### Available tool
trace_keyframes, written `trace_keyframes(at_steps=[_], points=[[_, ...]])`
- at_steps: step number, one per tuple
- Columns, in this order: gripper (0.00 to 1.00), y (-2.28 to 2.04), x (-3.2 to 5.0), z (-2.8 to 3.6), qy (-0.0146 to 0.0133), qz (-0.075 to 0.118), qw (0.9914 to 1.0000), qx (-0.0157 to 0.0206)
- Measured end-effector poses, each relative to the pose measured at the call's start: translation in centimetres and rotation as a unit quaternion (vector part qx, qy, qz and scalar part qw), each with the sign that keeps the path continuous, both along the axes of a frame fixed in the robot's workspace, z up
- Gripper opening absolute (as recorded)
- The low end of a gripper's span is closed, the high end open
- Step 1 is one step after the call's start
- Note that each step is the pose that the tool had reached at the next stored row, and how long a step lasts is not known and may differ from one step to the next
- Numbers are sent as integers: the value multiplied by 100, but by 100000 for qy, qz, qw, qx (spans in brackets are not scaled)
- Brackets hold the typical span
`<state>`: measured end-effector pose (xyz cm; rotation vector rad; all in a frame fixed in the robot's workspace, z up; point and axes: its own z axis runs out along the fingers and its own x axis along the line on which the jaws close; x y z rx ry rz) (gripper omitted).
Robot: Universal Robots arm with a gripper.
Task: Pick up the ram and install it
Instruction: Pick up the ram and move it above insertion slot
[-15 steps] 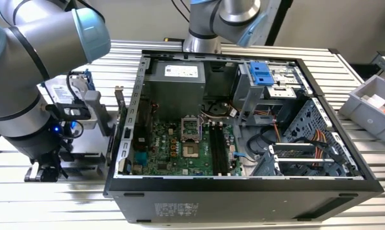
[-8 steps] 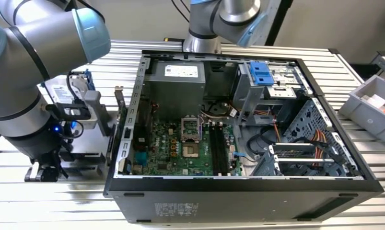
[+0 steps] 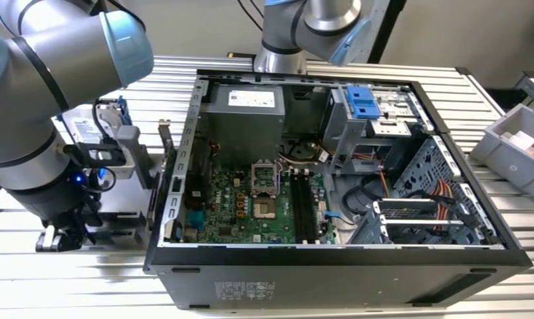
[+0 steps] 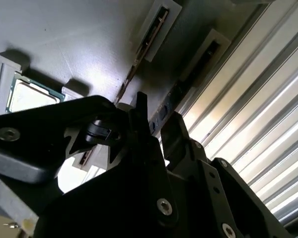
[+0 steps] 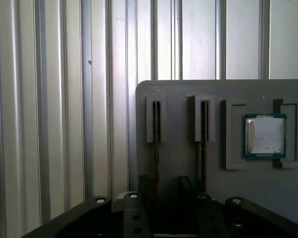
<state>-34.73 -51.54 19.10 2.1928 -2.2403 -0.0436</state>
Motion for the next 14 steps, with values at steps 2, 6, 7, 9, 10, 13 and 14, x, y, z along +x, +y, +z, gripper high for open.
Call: trace_keyframes(at_steps=[2,6,7,9,10,13,14], points=[[100,0,0,0,0,-1,100000,19],[100,0,0,0,-5,0,100000,53],[100,-1,0,0,2,-1,100000,53],[100,-6,0,-1,3,6,100000,51],[100,-6,0,-1,-3,2,100000,55],[100,-7,0,-1,-2,-1,100000,56],[100,-7,0,-2,-6,1,100000,58]])
